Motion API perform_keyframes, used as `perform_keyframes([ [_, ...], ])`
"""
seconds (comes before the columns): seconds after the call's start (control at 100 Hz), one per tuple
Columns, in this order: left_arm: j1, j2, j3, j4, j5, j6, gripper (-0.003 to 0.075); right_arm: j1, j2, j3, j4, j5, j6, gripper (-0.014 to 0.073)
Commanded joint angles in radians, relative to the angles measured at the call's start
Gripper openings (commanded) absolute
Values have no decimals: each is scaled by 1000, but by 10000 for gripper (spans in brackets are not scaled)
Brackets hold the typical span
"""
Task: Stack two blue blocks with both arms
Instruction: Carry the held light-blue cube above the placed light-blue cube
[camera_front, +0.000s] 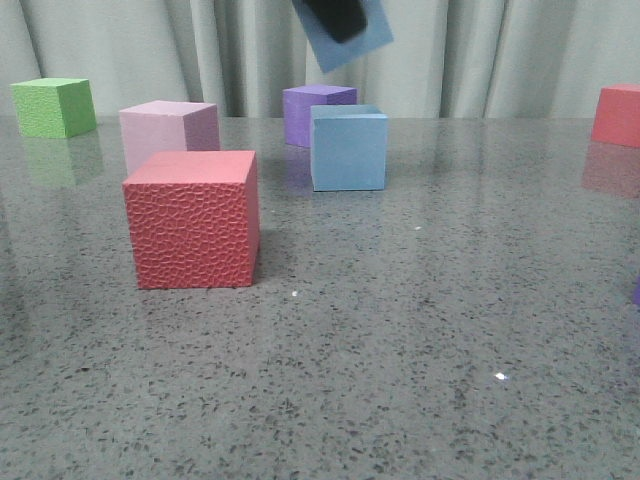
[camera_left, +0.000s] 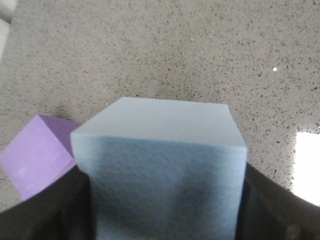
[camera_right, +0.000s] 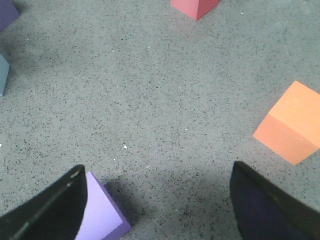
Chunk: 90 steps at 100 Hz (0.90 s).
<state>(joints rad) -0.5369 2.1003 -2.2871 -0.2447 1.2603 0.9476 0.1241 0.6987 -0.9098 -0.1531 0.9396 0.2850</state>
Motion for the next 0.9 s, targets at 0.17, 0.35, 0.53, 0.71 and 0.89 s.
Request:
perform_keyframes([
  [0.17,-7,-51,-29,-28,-30,-2,170,-4,-2,-23,-12,-67,-11,580],
  [0.35,-7,-51,-27,1,-10,-2,170,-4,-2,-23,-11,-68,-11,580],
  [0.53,-7,-51,-27,1,-12,-2,170,-4,-2,-23,-11,-68,-11,580],
  [0.71,-7,-40,-27,1,-7,-6,170,-4,-2,-23,-11,-69,-11,580],
  [0.89,-7,-35,-27,1,-5,-8,170,-4,-2,-23,-11,-69,-11,580],
])
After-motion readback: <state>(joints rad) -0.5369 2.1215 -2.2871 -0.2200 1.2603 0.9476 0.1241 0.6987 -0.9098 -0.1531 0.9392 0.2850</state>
